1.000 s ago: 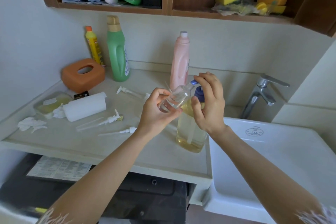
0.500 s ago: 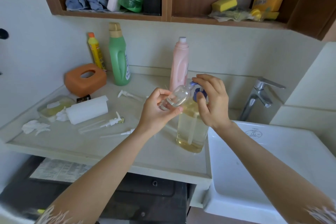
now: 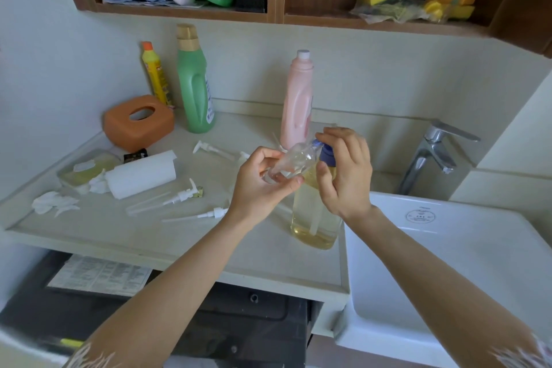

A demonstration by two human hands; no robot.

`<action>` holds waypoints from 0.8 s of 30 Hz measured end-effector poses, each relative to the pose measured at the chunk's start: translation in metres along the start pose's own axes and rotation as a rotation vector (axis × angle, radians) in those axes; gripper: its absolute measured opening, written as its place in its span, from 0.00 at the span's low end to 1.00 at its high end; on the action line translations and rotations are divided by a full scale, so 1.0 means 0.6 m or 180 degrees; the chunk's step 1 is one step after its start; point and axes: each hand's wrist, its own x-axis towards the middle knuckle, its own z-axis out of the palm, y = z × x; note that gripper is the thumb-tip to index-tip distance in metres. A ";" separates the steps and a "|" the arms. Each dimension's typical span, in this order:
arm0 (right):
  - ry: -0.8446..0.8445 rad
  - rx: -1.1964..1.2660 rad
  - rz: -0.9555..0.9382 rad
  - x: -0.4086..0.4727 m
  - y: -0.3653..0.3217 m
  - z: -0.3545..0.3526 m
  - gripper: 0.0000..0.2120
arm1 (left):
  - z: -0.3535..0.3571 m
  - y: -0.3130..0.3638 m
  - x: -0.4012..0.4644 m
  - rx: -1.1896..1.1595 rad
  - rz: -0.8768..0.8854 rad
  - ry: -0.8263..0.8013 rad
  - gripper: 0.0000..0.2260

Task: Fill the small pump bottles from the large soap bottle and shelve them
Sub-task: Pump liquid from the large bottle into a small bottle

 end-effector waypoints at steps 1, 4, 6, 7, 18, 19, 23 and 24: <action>0.0030 -0.0007 0.0052 0.000 0.000 0.000 0.17 | 0.000 -0.003 0.000 0.0029 -0.0010 -0.0017 0.18; 0.0060 0.0059 0.0152 -0.002 -0.006 -0.002 0.17 | -0.001 -0.005 -0.002 0.0113 -0.0029 -0.0045 0.17; -0.0039 0.0076 0.0183 -0.002 -0.010 -0.009 0.17 | -0.002 -0.003 -0.003 0.0111 -0.0055 -0.0064 0.17; -0.0109 0.0065 0.0185 0.001 -0.012 -0.014 0.17 | -0.003 0.000 -0.003 0.0090 -0.0063 -0.0079 0.17; -0.0302 0.0220 0.0075 0.012 -0.006 -0.024 0.21 | 0.007 0.013 0.003 -0.0121 -0.0015 -0.0117 0.17; -0.0272 0.0178 0.0030 0.006 -0.005 -0.017 0.22 | 0.007 0.011 0.003 -0.0124 -0.0027 -0.0122 0.17; 0.0009 0.0096 -0.0030 -0.002 0.002 0.003 0.21 | 0.010 0.002 0.004 -0.0141 -0.0054 -0.0108 0.16; 0.0078 0.0120 -0.0017 -0.003 0.003 0.005 0.21 | 0.008 -0.003 0.004 -0.0149 -0.0053 -0.0086 0.17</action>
